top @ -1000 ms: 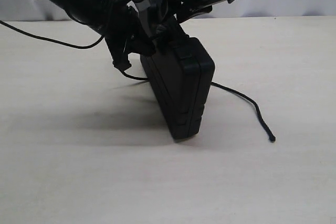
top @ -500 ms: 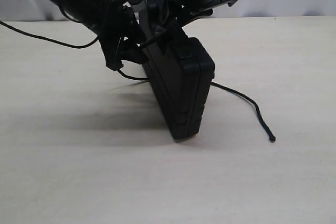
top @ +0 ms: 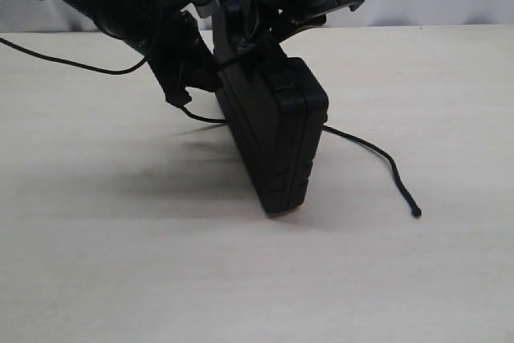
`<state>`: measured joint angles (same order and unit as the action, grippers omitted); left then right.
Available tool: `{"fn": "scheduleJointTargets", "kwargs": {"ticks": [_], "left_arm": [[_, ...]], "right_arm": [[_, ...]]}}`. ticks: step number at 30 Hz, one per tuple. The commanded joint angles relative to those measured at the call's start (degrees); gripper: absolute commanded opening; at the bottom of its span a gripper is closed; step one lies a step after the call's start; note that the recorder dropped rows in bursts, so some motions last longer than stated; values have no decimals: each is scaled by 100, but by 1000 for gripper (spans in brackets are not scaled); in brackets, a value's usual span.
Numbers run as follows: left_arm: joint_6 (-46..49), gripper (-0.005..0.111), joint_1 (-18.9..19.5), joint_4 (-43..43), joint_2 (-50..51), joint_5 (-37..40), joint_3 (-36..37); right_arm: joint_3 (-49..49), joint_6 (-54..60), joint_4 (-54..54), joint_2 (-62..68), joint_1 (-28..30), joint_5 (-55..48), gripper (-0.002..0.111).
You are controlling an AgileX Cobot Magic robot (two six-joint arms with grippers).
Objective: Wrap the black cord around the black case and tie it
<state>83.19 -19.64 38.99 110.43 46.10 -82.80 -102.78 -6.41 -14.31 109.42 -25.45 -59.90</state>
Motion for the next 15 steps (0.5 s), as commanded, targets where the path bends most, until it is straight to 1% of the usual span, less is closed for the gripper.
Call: {"fn": "scheduleJointTargets", "kwargs": {"ticks": [1,5,7,12,15], "left_arm": [[-35,0,-40,429,-2,-109,16],[349,0,-40,1020,-2,-9,16],[563,0,-40,1166,-2,117,16],[575,0,-40,1190,-2,122,16],[420,0,-40,1318,-2,50,16]], "right_arm": [[-35,66,19,1,0,-19,39],[-35,66,-2,1,0,-19,39],[-35,66,-2,1,0,-19,39],[-35,66,-2,1,0,-19,39],[-35,66,-2,1,0,-34,39]]}}
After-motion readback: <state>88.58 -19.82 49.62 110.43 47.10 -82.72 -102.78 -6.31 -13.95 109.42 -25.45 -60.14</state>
